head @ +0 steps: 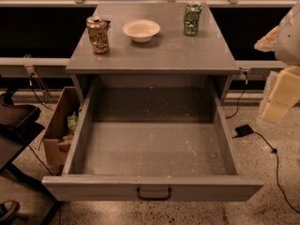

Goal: Close top drawer

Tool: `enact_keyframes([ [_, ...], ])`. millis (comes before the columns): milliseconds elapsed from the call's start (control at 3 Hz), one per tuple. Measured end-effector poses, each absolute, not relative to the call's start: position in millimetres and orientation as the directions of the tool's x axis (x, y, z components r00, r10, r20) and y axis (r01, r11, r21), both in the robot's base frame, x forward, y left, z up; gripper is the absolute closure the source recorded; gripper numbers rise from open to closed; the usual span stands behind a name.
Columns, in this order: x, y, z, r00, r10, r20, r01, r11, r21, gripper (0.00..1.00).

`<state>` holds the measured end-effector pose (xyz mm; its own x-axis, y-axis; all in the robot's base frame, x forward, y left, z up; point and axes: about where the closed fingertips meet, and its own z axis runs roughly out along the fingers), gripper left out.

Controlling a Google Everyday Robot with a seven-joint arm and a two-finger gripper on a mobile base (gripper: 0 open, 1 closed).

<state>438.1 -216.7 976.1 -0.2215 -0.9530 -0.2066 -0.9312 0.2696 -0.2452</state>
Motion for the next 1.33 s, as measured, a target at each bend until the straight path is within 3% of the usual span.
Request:
enact_keyframes([
  [1000, 422, -216, 943, -0.284, -0.939, -0.193, -0.919, 0.324, -0.224, 0.0],
  [1333, 392, -228, 887, -0.386, -0.906, -0.172, -0.891, 0.415, -0.184, 0.18],
])
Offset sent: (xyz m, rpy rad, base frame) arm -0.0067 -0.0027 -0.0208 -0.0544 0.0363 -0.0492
